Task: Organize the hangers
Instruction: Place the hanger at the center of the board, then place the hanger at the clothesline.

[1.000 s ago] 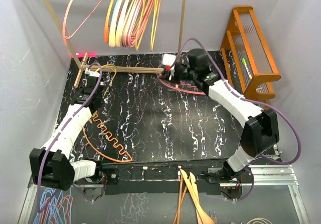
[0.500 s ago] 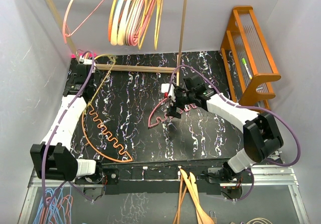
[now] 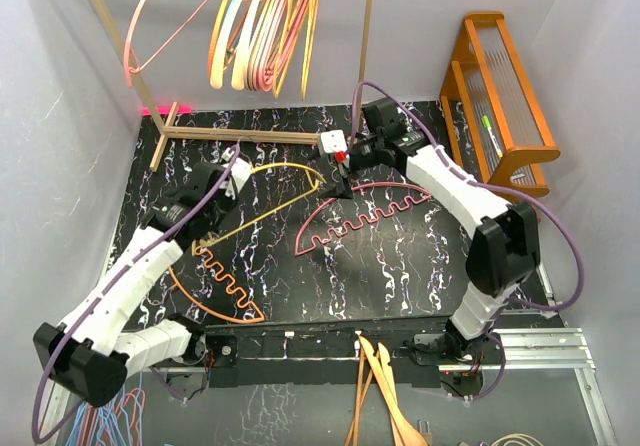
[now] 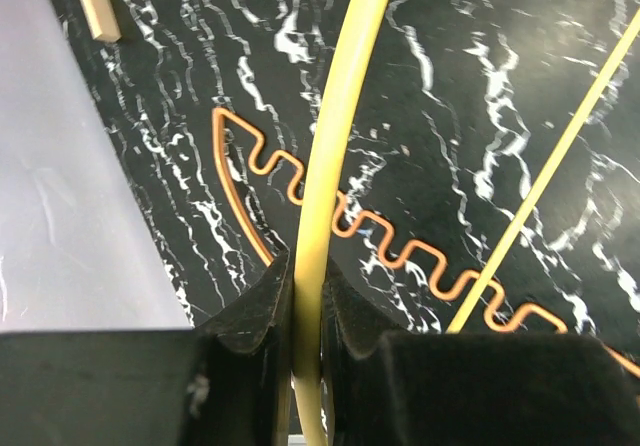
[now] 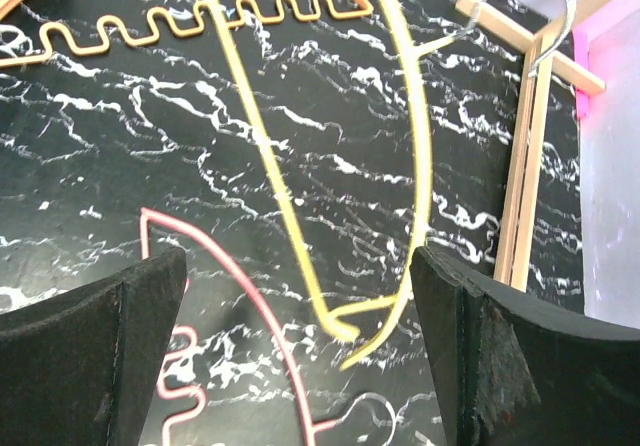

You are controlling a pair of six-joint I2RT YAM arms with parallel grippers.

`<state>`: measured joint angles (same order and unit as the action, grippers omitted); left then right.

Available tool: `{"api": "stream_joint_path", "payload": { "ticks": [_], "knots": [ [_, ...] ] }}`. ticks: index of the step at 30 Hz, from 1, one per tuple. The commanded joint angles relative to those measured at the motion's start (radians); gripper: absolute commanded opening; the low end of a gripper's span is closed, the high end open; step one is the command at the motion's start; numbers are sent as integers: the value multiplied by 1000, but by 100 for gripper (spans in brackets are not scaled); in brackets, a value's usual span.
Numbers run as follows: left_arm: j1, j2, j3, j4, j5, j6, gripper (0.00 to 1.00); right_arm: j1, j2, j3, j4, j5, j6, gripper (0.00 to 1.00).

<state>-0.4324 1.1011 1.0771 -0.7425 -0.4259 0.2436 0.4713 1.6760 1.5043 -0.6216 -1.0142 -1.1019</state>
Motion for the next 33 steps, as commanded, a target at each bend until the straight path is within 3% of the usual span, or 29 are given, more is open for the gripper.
{"api": "stream_joint_path", "payload": {
  "ticks": [1,5,13,14,16,17,18,19,21,23,25,31,33],
  "knots": [
    [-71,-126,-7,-34,47,-4,0,-10,110,80,170,-190,129,98],
    [-98,-156,6,-2,114,-26,0,8,152,55,454,-139,394,98],
    [-150,-120,13,75,226,-68,0,67,207,-4,756,89,546,100],
    [-154,-116,12,83,232,-69,0,71,214,-3,774,95,561,96],
    [-157,-117,9,107,256,-84,0,73,221,-1,790,89,580,78],
    [-157,-121,4,120,283,-95,0,72,219,-7,795,81,580,55],
    [-157,-129,-5,143,325,-104,0,72,213,-23,811,94,580,19],
    [-157,-142,-19,164,368,-111,0,70,206,-47,838,102,583,9],
    [-157,-167,-59,202,448,-139,7,50,200,-78,858,68,574,8],
    [-157,-190,-101,231,502,-172,32,18,195,-112,903,15,611,8],
    [-155,-206,-147,250,555,-197,47,-21,181,-169,980,-50,636,8],
    [-122,-197,-218,267,580,-273,73,-145,123,-249,1021,-202,612,8],
    [-49,-166,-221,275,662,-300,74,-169,92,-268,986,-232,573,8]
  ]
}}
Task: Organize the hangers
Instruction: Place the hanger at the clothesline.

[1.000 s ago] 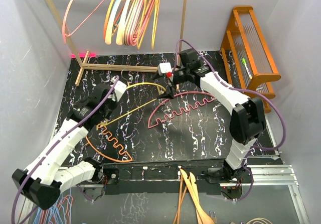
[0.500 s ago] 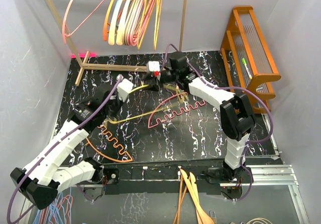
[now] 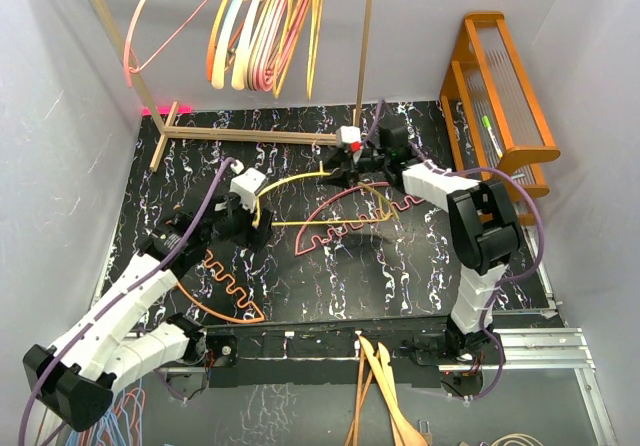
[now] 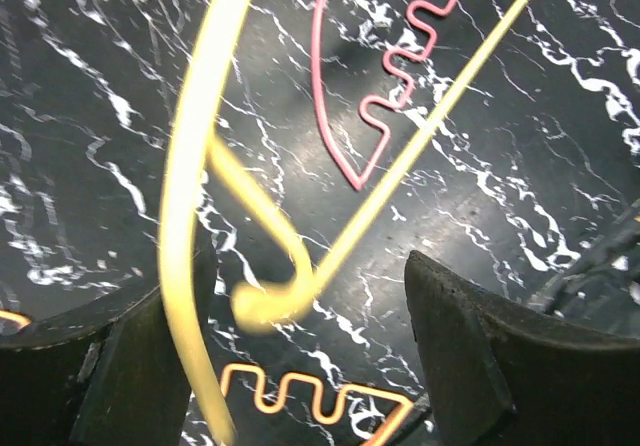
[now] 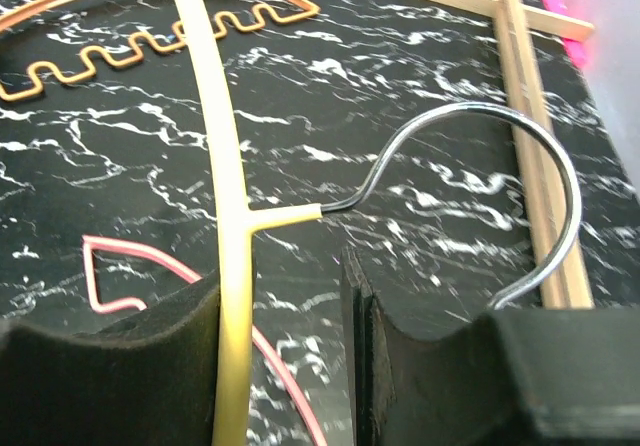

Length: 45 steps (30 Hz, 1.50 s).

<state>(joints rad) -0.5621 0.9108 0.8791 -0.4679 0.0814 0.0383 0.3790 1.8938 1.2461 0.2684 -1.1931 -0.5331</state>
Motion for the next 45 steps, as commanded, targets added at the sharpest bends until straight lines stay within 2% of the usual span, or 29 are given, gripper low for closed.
{"api": "stream_joint_path", "payload": {
  "ticks": [1,4,7,9,13,16,18,21,27,28,29,30,31,32,33,34,37,38,39,42,45],
  "knots": [
    [126,43,-22,7,214,-104,74,-84,-137,-10,46,-62,-43,8],
    [250,90,-23,47,393,-123,63,-89,-177,18,-233,-50,-307,8],
    [271,137,-14,102,487,-141,52,-89,-215,3,-358,-31,-462,8],
    [274,175,7,113,548,-153,52,-89,-231,-1,-450,-20,-595,8],
    [274,234,53,102,696,-164,59,-91,-252,-18,-515,7,-690,8],
    [274,239,80,66,697,-129,59,-96,-254,-17,-548,-5,-737,8],
    [274,235,88,47,693,-106,52,-98,-254,-16,-551,-8,-747,8],
    [277,242,102,13,712,-82,33,-104,-249,-13,-552,-1,-759,8],
    [278,233,89,9,743,-71,28,-108,-245,-13,-556,-6,-771,8],
    [278,233,85,20,765,-75,19,-109,-245,-11,-559,-8,-771,8],
    [278,240,85,27,792,-75,5,-108,-245,-10,-562,-11,-771,8],
    [278,250,88,27,811,-75,0,-109,-244,-8,-563,-11,-767,11],
    [278,263,92,28,830,-74,0,-108,-244,-3,-563,-13,-755,14],
    [278,271,97,28,838,-74,0,-109,-243,3,-564,-18,-740,21],
    [278,275,110,18,811,-76,0,-108,-244,12,-565,-25,-714,35],
    [278,273,130,-12,762,-66,0,-106,-247,20,-567,-31,-683,47],
    [278,218,186,-113,560,-50,0,-94,-270,40,-567,-32,-602,60],
    [278,187,199,-133,493,-52,0,-92,-278,48,-561,-19,-565,82],
    [278,151,211,-155,422,-57,0,-90,-283,58,-555,-1,-527,96],
    [279,65,266,-245,210,-55,0,-89,-294,90,-524,87,-404,98],
    [280,-6,321,-312,52,-71,0,-89,-298,122,-541,154,-381,98]
  ]
}}
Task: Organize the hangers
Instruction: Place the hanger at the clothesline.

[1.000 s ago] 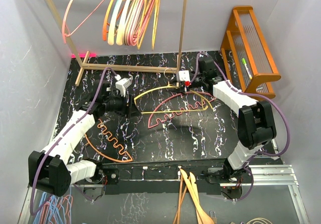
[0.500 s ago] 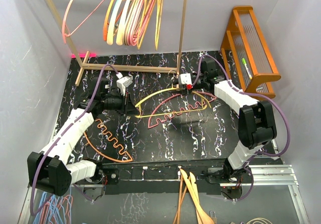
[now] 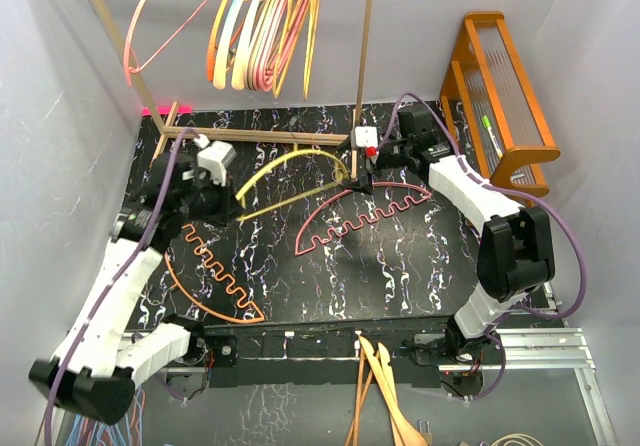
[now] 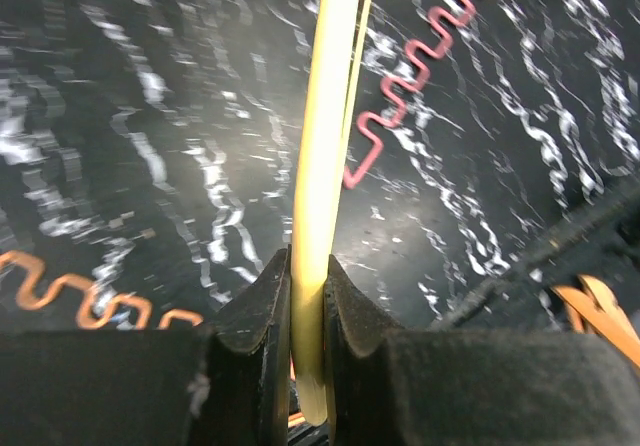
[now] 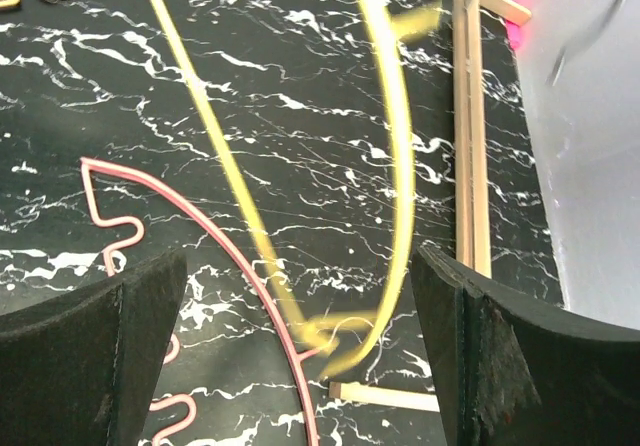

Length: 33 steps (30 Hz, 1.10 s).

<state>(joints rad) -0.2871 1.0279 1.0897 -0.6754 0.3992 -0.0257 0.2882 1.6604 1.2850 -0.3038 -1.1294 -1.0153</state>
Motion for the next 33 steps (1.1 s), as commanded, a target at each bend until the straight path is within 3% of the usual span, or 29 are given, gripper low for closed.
{"api": "stream_joint_path", "payload": {
  "ticks": [1,5,10,18,27,33],
  "knots": [
    [5,-133,134,-135,-324,-24,0,1,-65,96,27,102,121,98],
    [6,-219,131,-205,-601,-90,0,-1,-67,138,-3,68,162,98],
    [6,-242,130,-229,-787,-103,0,2,-57,174,-33,13,183,98],
    [6,-153,185,-178,-808,-62,0,1,-75,160,-66,35,145,98],
    [5,97,671,-218,-898,128,0,-1,-92,126,-83,42,113,98],
    [-14,195,799,-193,-888,184,0,-5,-94,125,-83,69,94,98]
  ]
}}
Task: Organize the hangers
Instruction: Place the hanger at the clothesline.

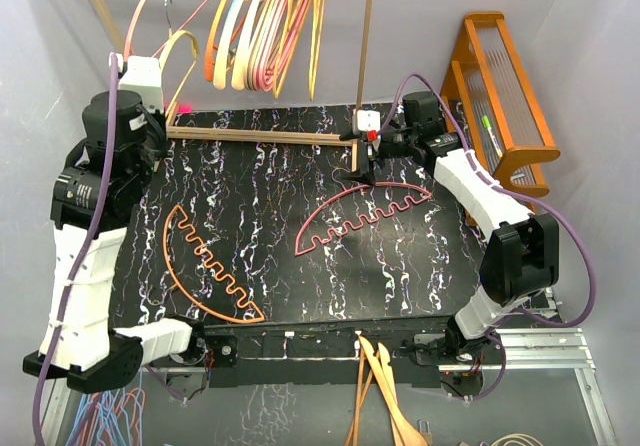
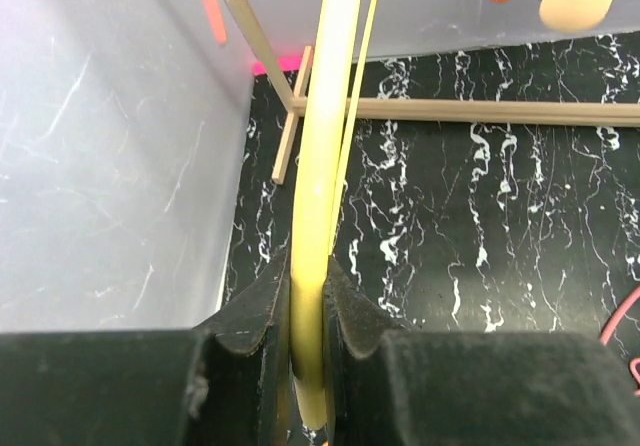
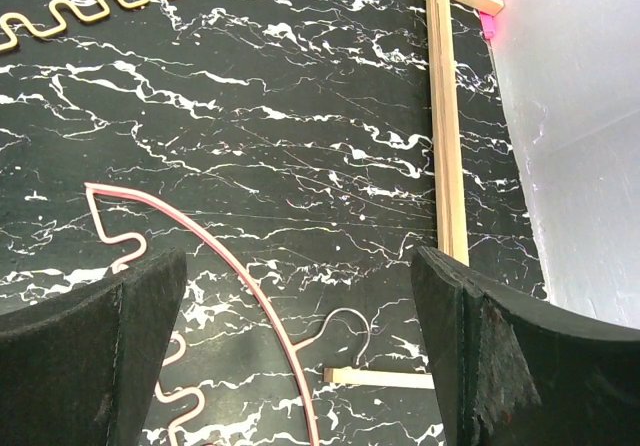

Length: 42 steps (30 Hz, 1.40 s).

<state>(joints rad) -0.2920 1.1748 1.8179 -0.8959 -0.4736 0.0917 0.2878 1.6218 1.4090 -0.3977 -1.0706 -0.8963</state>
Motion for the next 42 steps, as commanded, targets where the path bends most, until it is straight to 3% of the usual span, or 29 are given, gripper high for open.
{"api": "stream_joint_path", "payload": {
  "ticks": [1,9,14,19,28,37,42],
  "knots": [
    [-9,61,88,38,-1,72,0,-7,-58,0,12,11,-29,98],
    [-7,164,243,173,93,177,0,-17,-54,-22,27,5,-16,98],
    [1,286,354,205,132,182,0,-21,-53,-33,18,25,-20,98],
    [82,380,437,229,228,123,0,-25,-54,-56,6,39,-36,98],
    [227,442,476,246,356,68,0,-40,-39,-55,-8,51,-36,98],
    [240,510,508,232,514,58,0,-42,-15,-21,-1,39,5,98],
    [240,508,446,157,593,36,0,-41,-21,-30,1,55,8,98]
  ]
}}
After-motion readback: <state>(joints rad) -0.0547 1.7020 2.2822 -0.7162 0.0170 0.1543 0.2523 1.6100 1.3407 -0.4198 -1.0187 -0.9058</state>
